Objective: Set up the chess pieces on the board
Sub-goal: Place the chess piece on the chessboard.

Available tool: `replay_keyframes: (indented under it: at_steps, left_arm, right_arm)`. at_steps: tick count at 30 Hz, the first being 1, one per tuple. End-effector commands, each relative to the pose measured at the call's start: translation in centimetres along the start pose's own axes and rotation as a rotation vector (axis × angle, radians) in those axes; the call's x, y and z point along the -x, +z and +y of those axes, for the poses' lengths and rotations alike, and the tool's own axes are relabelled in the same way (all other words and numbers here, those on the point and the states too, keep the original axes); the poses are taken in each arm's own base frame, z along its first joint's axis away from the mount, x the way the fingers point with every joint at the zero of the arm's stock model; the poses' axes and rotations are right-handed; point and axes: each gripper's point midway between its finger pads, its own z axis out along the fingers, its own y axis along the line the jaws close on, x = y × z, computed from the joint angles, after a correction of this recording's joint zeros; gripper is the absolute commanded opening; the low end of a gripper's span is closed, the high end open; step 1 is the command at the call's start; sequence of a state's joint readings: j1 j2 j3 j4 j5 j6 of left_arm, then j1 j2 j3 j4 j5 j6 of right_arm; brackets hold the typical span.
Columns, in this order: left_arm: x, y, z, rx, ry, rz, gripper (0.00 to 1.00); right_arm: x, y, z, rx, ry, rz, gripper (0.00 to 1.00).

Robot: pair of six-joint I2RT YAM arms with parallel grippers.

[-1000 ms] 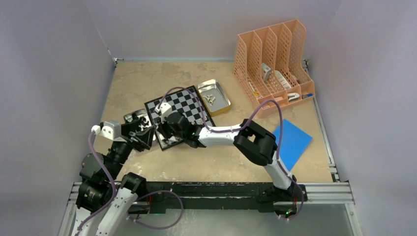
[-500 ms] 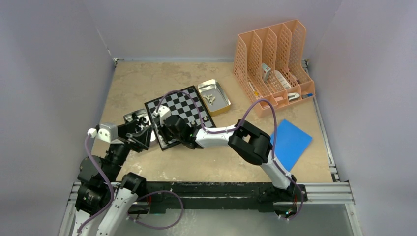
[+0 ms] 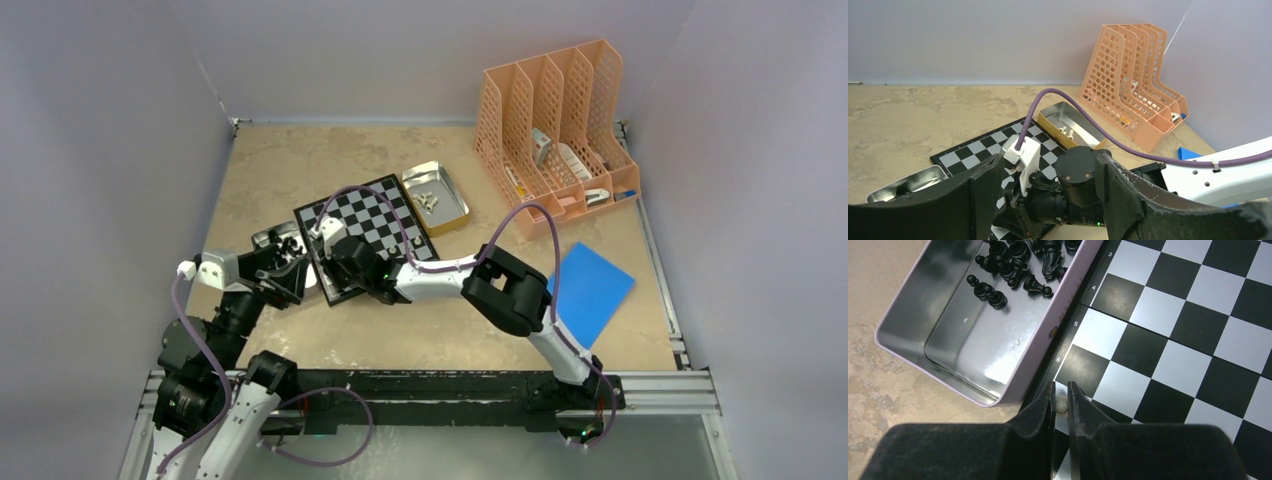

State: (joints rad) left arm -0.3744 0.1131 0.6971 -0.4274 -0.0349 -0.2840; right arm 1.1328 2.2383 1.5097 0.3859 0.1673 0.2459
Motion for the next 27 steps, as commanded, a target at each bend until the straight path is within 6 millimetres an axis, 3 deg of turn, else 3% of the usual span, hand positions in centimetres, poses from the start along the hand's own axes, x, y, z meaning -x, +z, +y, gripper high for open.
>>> replay_keyframes:
  at_steps: [1,27]
  left_arm:
    - [1.1,0.0,0.0,0.002,0.009,-0.044,0.66]
    - [1.1,-0.2,0.5,0.03,0.001,-0.048,0.66]
  right_arm:
    - [2.0,0.2,0.5,-0.012,-0.009,-0.044,0.14]
    - [1.0,0.5,0.3,-0.029,-0.018,-0.023,0.21]
